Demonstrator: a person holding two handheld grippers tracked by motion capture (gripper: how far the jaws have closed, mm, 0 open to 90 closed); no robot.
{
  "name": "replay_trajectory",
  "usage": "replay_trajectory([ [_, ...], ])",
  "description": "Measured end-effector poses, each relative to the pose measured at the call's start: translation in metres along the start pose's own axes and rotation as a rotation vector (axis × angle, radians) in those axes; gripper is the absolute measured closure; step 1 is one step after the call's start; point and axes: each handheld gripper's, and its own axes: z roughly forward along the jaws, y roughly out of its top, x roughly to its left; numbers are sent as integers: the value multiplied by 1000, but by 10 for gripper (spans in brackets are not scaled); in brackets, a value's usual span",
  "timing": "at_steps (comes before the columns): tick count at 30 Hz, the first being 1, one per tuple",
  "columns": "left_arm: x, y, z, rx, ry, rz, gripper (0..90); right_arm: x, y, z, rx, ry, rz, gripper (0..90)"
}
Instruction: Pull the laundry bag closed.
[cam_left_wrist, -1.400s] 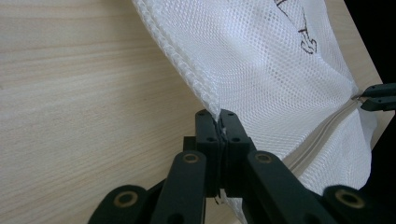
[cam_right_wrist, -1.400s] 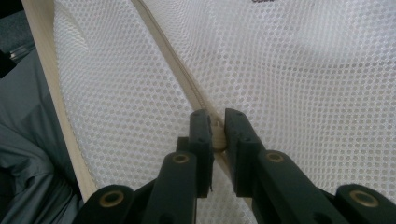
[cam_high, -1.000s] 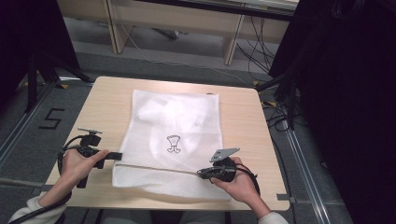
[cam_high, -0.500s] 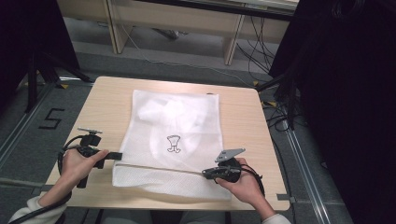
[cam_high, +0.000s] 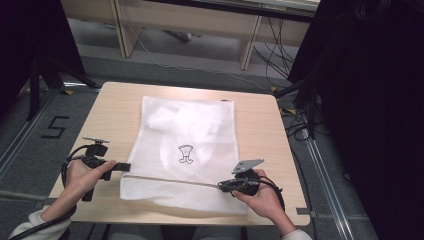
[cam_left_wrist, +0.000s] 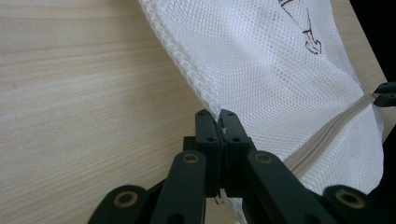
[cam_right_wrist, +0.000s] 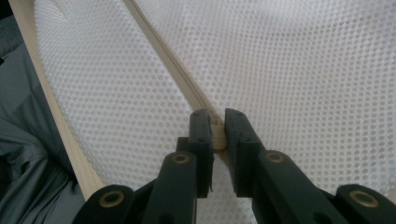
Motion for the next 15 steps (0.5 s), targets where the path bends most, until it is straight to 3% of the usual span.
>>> replay_trajectory([
  [1,-1,0,0,2,0,6,872,-3,0,-3,23,-6,-29,826],
  [3,-1,0,0,1,0,5,873,-3,1,-4,24,-4,-24,826],
  [4,0,0,0,9,-10,1,872,-3,-1,-1,-10,-9,-26,826],
  [6,2,0,0,16,-15,1,873,-4,-1,-3,21,-8,-24,826],
  [7,1,0,0,15,-16,2,873,-4,-2,-1,-11,-4,-16,826],
  [9,0,0,0,7,-3,1,873,-4,-1,-5,23,-8,-24,826],
  [11,1,0,0,15,-18,1,872,-5,-2,-4,14,-11,-21,826],
  [15,2,1,-1,10,-5,1,872,-5,-3,-4,9,-18,-18,826],
])
